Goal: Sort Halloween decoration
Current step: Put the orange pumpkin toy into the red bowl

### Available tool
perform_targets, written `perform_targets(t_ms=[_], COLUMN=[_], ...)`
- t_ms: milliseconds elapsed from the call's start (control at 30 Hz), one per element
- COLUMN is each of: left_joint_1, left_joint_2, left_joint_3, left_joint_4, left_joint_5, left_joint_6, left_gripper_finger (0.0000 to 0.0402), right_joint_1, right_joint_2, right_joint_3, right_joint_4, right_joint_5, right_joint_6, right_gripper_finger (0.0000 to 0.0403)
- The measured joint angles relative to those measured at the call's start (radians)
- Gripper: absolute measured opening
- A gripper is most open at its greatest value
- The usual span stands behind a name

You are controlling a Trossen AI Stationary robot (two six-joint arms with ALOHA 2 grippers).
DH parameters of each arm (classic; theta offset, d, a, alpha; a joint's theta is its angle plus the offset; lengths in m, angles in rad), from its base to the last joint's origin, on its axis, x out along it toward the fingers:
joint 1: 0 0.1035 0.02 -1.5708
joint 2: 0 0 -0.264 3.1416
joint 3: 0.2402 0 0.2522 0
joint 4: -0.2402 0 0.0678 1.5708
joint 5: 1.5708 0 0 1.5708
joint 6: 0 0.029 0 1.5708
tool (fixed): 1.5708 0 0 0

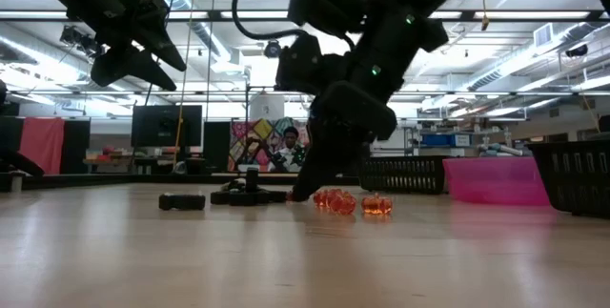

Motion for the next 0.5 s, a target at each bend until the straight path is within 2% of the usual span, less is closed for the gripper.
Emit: perform_targets(t_ms=[233,500], left_joint_1=[0.0,0.0], left_joint_2=[0.0,0.0], left_joint_3=[0.0,0.0], left_joint_4=[0.0,0.0], left_joint_5=[0.0,0.0], left_joint_6=[0.008,0.01], left_gripper_finger=[0.0162,0.0162], right_joint_1=[0.0,-0.002], right_joint_2=[0.0,-0.001], right_joint_3=[0.135,0.321], right_joint_4=[-0.239,-0.691], right_joint_5=[-0.029,-0.029], right_joint_6=[-0.077,-0.11], right_gripper_finger=[0.0105,0.0105])
